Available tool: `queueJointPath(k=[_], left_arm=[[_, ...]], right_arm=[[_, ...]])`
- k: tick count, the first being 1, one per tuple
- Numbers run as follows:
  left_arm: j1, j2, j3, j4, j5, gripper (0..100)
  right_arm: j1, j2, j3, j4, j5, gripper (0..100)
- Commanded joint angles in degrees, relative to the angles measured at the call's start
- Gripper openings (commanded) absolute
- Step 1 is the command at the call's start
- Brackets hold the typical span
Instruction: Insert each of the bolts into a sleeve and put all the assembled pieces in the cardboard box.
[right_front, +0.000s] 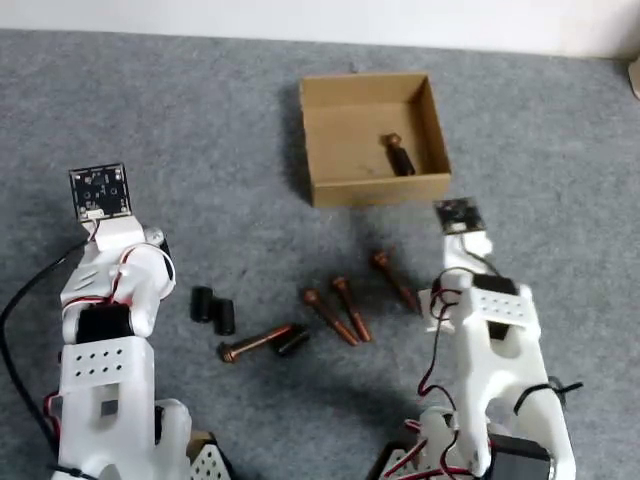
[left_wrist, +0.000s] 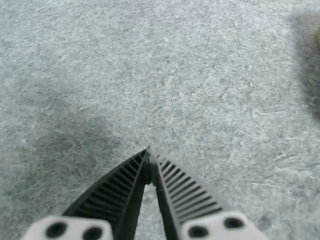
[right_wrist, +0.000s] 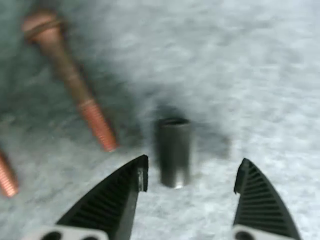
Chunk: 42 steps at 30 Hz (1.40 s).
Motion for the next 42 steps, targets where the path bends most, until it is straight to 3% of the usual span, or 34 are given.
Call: queueJointPath(k=[1,14,26,37,42], left_arm=[[1.1,-0.75,-2.42,-0.09,0.35,1],[1.1,-0.84,-2.42,0.18,0.35,1],[1.1,-1.01,-2.42,0.18,0.35,1],[1.1,-1.01,-2.42,0.18,0.35,1],[1.8,-1.01,-2.42,0.18,0.35,1]], right_arm=[[1.71,-0.13,-0.04,-2.59,0.79,25.6],[-6.99,-0.04,1.8,-2.59,0.35,25.6],[-4.18,0.22,-1.36,-2.15,-1.93,25.5],[-3.12,26.07,-15.78,2.33,-2.02,25.5],[-3.03,28.88,-18.33,2.33,-2.02,22.4]])
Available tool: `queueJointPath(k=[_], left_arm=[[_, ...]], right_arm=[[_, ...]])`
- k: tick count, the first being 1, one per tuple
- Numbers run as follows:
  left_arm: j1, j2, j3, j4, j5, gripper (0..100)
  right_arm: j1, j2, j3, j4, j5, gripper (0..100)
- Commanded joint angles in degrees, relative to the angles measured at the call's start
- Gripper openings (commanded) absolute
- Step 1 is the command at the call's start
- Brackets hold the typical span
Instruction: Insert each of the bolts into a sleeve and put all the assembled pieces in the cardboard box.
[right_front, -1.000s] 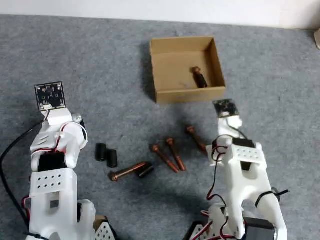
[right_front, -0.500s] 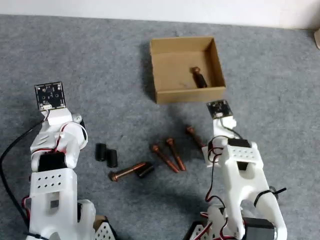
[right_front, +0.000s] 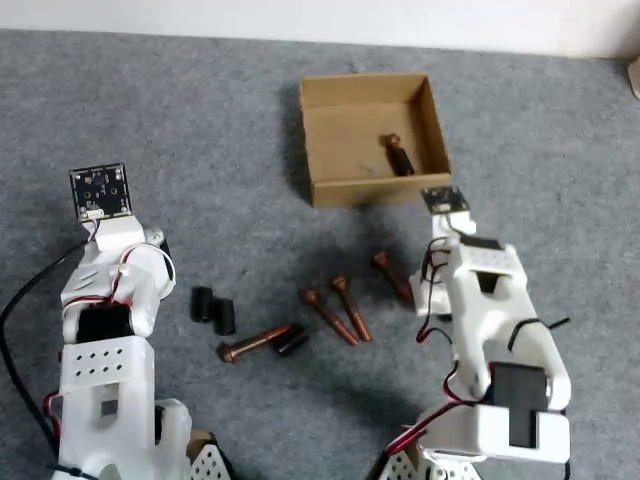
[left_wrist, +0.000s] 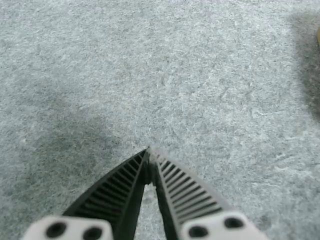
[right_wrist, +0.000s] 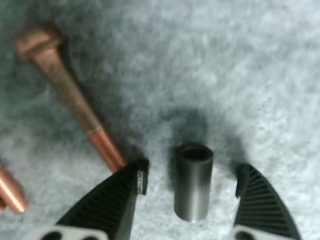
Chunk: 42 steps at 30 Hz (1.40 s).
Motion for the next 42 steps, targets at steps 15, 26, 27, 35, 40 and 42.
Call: queueJointPath(k=[15,26,27,35,40,42], left_arm=[[1.89,-0.84,-2.24,-0.09,0.35,1],[4.79,-0.75,-2.15,-0.18,0.0,1],[5.67,-0.75,-2.15,-0.18,0.0,1],[11.56,-0.75,-2.59,0.09,0.53,10],[15.78,-0.48,-3.47,2.37,0.62,10],[18.95,-0.22,-6.11,6.68,-2.2,10]], right_arm=[[3.12,-2.59,-2.68,-0.13,-0.44,0.5],[2.07,-31.87,-4.09,15.87,-0.44,0.5],[1.89,-34.33,-3.91,16.48,-0.44,0.5],[1.54,-50.33,4.44,15.16,-0.88,0.5],[1.8,-59.12,12.0,14.55,-0.88,0.5],[1.98,-61.93,14.81,14.81,-0.88,0.5]])
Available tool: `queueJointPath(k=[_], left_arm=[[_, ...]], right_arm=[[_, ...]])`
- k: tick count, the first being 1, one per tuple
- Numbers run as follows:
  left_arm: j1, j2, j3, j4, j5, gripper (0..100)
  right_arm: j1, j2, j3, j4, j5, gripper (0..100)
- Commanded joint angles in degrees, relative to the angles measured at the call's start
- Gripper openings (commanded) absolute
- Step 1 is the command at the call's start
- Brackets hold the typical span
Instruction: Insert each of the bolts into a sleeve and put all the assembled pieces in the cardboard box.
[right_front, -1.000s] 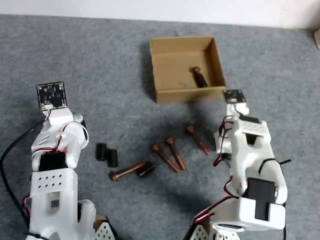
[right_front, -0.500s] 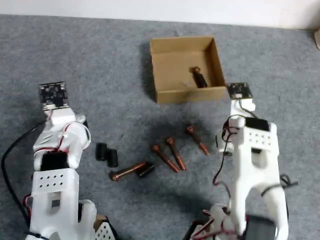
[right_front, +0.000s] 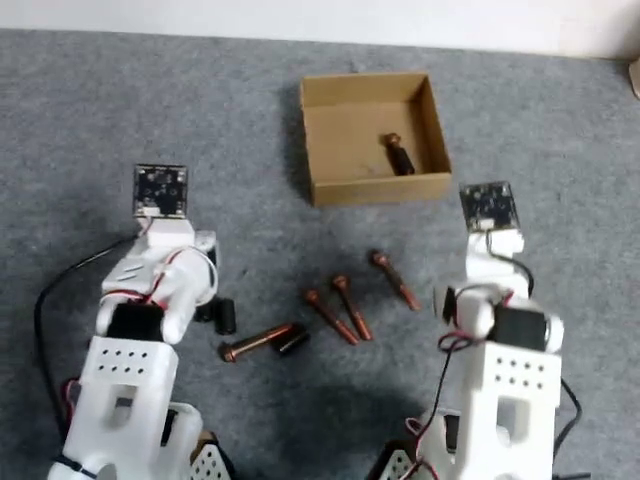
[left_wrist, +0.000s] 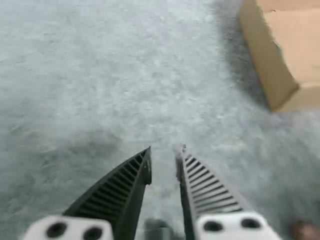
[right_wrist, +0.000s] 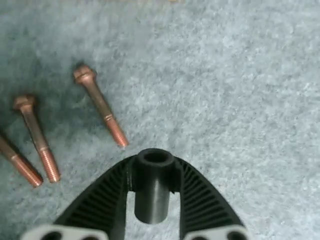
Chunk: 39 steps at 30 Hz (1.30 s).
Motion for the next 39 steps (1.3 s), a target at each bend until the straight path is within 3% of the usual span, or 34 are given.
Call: queueJointPath(k=[1,4,7,15,19,26,33,39], left_arm=[[5.76,0.66,-6.99,6.15,-2.99,10],[9.01,5.93,-10.77,6.77,-0.7,10],[10.15,14.2,-19.12,7.91,6.33,14],[19.38,42.51,-49.1,28.04,26.73,19],[25.54,55.43,-54.11,32.53,34.11,19],[31.16,69.49,-59.3,23.91,54.07,19],[37.67,73.63,-67.3,20.04,61.63,20],[38.29,78.46,-68.53,8.35,68.84,20]], right_arm=[[-0.13,-7.69,5.14,-1.01,-0.53,0.5],[-0.13,-11.65,9.98,-1.45,-0.53,0.5],[0.75,-14.9,12.53,-2.42,-0.53,0.5],[3.82,-16.92,13.14,-2.42,-0.53,0.5],[6.29,-16.92,13.14,-2.51,-0.53,0.5],[9.63,-16.92,15.78,-6.73,-2.9,0.5],[14.99,-17.27,16.22,-8.75,-3.43,0.5],[18.33,-17.27,19.21,-16.48,-6.51,0.5]])
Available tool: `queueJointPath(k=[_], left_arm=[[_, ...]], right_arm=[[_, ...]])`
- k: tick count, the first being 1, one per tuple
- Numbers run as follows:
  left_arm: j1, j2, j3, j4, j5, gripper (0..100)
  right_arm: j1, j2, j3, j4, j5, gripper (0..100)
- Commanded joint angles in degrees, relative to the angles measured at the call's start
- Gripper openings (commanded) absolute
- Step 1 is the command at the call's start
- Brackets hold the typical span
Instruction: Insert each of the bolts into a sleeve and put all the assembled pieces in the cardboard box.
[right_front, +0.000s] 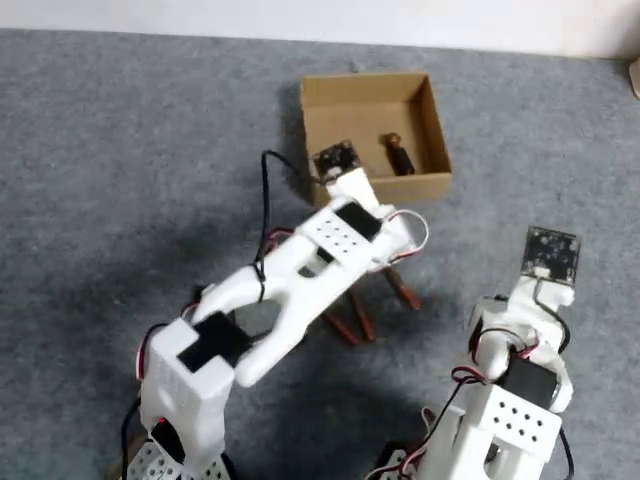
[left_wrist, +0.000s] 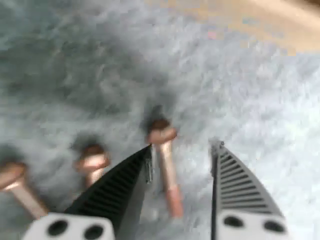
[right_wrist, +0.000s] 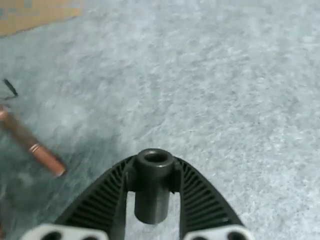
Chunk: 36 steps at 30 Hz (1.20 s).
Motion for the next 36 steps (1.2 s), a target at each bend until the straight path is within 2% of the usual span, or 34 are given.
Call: queueJointPath(k=[1,7,13,21,27,30,36], left_arm=[[1.27,3.03,-3.12,-6.86,2.11,20],[-0.04,9.98,-5.05,-9.67,2.46,20],[0.31,9.98,-10.68,5.19,6.15,20],[1.63,9.89,-20.18,18.81,4.13,19],[4.09,9.89,-25.63,29.89,7.91,19],[4.18,10.24,-26.59,32.7,8.09,19],[4.18,10.42,-25.01,32.97,8.26,19]], right_arm=[[1.89,-0.84,2.24,-7.08,-1.14,0.5],[1.89,-0.84,4.79,-9.71,-0.97,0.5],[1.45,-0.84,4.79,-9.71,-0.88,0.5],[-0.4,-0.57,4.88,-11.47,-0.88,0.5],[-0.22,-0.84,5.93,-11.47,-0.88,0.5],[-0.13,-0.84,6.02,-11.47,-0.88,0.5],[-0.13,-0.84,6.02,-11.56,-0.88,0.5]])
